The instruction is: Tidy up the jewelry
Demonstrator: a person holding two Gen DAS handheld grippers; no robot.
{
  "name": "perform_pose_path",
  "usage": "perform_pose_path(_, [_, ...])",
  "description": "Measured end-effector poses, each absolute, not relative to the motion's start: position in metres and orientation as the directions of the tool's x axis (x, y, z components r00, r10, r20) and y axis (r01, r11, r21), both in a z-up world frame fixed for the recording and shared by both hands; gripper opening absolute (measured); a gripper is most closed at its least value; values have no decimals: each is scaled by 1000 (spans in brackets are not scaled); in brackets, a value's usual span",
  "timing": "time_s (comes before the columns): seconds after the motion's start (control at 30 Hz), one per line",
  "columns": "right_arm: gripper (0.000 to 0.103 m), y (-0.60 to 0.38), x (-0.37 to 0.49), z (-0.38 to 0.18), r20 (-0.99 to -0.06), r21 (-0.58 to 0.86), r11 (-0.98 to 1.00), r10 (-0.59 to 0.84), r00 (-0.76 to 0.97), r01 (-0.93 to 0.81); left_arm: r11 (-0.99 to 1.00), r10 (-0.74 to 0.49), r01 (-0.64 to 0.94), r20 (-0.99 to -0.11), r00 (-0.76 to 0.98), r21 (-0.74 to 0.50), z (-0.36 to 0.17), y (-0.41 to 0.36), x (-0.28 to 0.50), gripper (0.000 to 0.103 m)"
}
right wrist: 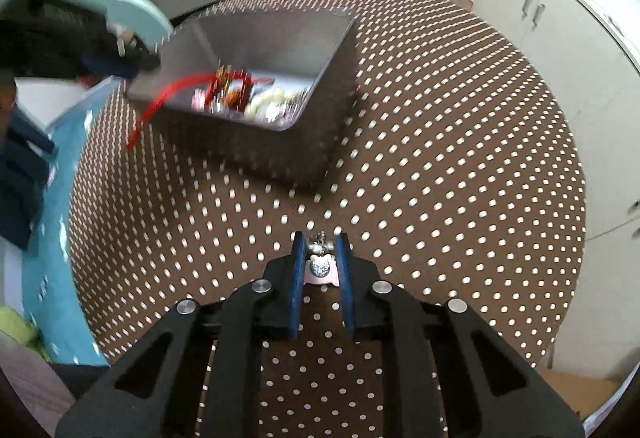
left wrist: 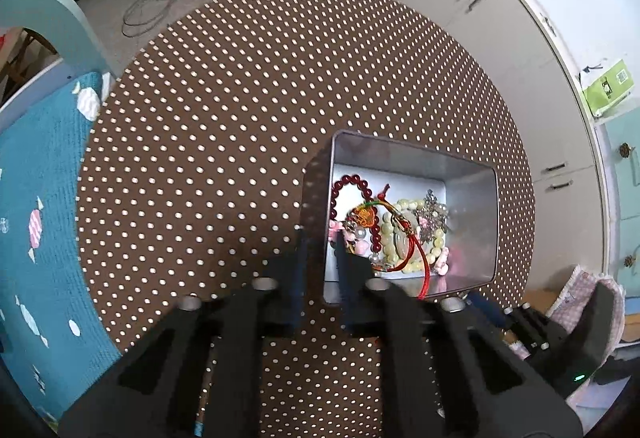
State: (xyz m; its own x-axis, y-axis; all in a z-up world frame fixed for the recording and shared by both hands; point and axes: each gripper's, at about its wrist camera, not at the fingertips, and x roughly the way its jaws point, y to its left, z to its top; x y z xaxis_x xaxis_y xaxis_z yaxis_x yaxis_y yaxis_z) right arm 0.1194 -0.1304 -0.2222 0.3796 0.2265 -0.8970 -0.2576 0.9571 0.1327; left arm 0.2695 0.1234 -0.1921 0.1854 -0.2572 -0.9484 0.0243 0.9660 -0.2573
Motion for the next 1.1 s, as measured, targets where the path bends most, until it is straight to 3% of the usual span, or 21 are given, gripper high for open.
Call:
perform_pose_path(0.33, [16, -126, 141, -153, -810, 198, 943, 311, 498, -269, 963, -268, 18, -945, 188, -270, -196, 126, 268, 6])
perform_pose_path(0.4, [29, -125, 147, -147, -808, 226, 939, 329, 489, -259, 964, -263, 12, -947, 185, -265, -196, 125, 267, 7])
perform_pose_path(0.43, [61, -124, 149, -145, -812, 227, 944, 318, 489, -238, 966, -256, 13, -950, 179, -258, -196, 124, 267, 7])
perform_pose_path(0.47, [72, -123, 148, -144, -803, 229, 945, 319, 503, -234, 968, -250, 18, -952, 177, -251, -195, 123, 266, 7])
perform_pose_path(0.53, [72, -123, 140, -139, -794, 231, 944, 323, 515, -237, 972, -237, 36, -955, 181, -234, -192, 121, 262, 7])
perform_pose_path(0.6, [72, -122, 137, -139, -805, 211, 951, 300, 511, -225, 978, -208, 42, -961, 184, -204, -189, 120, 256, 17])
perform_pose_path(0.63, [72, -125, 134, -138, -808, 207, 954, 292, 512, -217, 982, -189, 44, -963, 193, -184, -186, 121, 253, 29])
perform_pose_path(0.67, [72, -124, 137, -137, -809, 207, 956, 287, 513, -209, 983, -184, 49, -961, 205, -178, -183, 120, 249, 34])
perform_pose_path(0.8, [74, -119, 128, -127, -806, 190, 968, 250, 537, -165, 983, -181, 88, -949, 257, -164, -161, 123, 229, 45])
perform_pose_path(0.87, [83, -118, 125, -124, -805, 183, 970, 240, 543, -157, 983, -174, 100, -943, 284, -152, -148, 125, 216, 48])
perform_pose_path(1.1, [95, -106, 75, -80, -744, 138, 981, 193, 640, -135, 978, -186, 164, -901, 393, -130, -91, 123, 160, 60])
